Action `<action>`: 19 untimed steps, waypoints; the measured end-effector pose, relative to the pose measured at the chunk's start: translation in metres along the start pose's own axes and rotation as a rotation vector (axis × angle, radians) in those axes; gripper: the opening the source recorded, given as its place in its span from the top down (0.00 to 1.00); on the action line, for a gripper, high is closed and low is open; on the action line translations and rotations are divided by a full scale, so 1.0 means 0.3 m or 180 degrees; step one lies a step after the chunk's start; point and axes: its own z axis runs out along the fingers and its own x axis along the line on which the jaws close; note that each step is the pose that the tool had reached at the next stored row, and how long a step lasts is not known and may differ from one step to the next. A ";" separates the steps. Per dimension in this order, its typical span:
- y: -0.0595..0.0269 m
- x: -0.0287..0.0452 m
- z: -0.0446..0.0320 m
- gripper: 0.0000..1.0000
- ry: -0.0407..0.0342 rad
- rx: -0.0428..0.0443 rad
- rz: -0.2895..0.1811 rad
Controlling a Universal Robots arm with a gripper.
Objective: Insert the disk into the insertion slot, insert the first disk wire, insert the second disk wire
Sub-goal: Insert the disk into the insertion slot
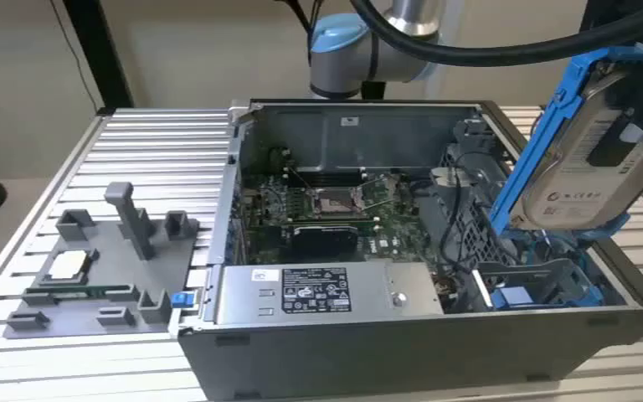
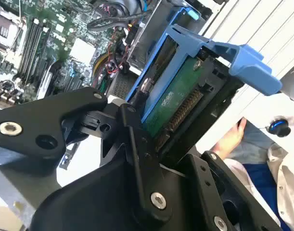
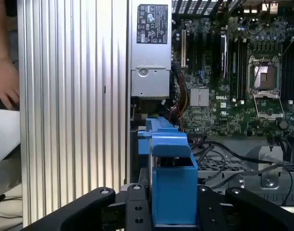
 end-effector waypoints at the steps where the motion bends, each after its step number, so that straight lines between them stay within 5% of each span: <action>1: 0.000 0.000 0.000 1.00 0.0000 0.0000 0.0000; 19: 0.000 0.001 0.008 1.00 0.0000 0.0000 0.0000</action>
